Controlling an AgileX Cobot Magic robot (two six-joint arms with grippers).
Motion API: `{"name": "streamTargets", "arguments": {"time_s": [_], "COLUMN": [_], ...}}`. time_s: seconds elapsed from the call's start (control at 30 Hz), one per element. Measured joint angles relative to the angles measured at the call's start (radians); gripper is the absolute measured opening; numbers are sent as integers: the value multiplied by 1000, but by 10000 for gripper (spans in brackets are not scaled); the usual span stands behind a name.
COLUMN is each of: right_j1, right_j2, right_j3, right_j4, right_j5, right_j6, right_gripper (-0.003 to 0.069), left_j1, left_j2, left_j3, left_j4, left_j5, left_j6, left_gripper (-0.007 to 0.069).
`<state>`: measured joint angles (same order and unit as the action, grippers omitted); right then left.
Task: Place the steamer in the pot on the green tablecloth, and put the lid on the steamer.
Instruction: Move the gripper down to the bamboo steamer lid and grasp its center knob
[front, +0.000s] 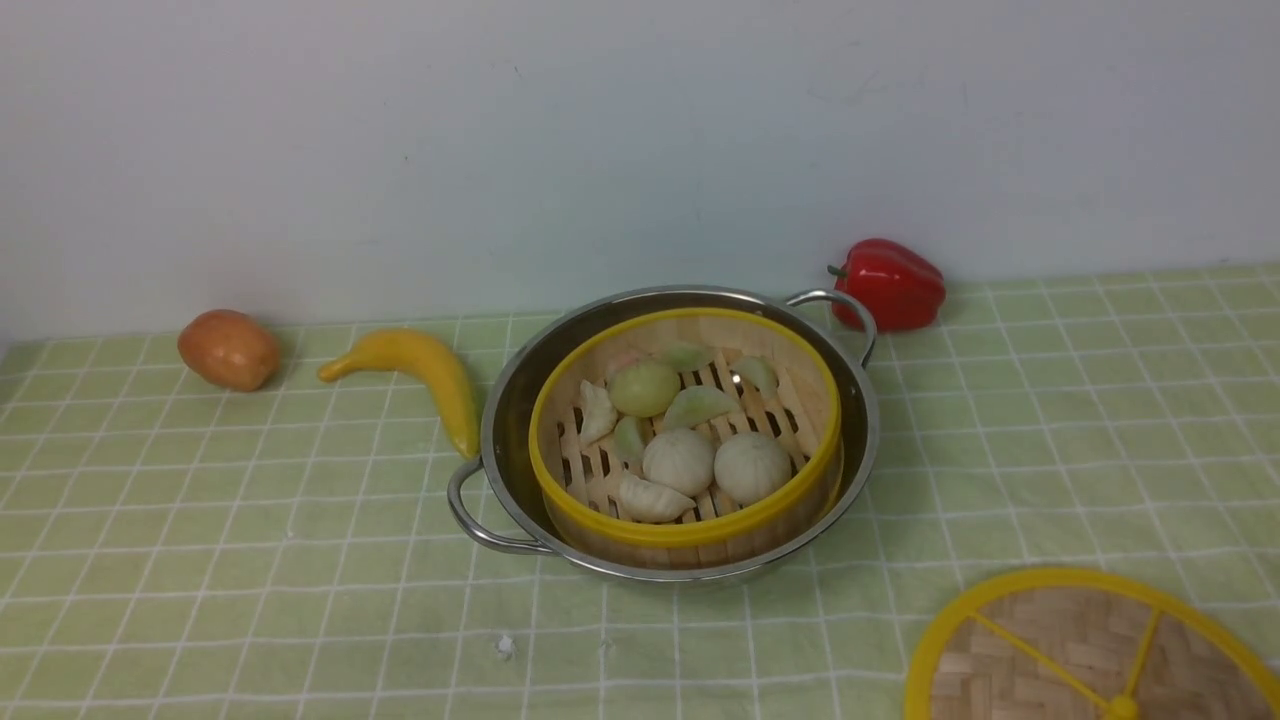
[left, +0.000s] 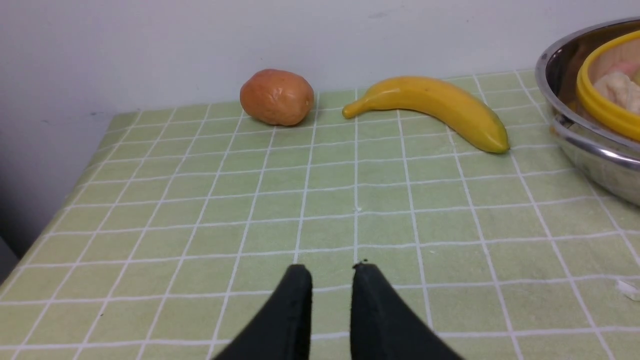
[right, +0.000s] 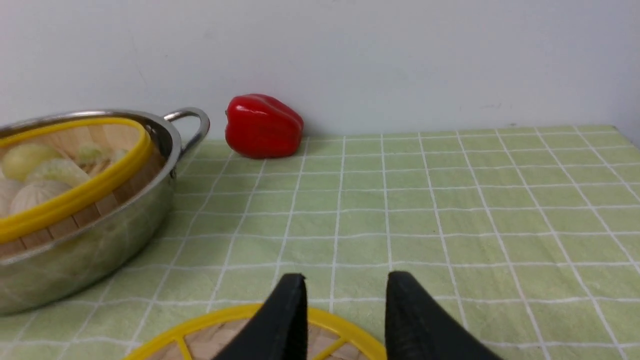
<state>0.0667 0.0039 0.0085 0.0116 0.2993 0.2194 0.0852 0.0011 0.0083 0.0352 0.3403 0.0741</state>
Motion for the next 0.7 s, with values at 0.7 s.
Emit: {"name": "streamTargets", "arguments": {"time_s": [0.7], "right_j1": [0], "right_j2": [261], "right_j3": [-563], "right_j4": [422], "right_j5": [399], "right_j6": [-193], "right_gripper": [242], "left_j1": [0], "left_j2": [0], "left_j3": [0], "left_j4": [0], "left_j5": [0], "left_j6": [0], "left_gripper": [149]}}
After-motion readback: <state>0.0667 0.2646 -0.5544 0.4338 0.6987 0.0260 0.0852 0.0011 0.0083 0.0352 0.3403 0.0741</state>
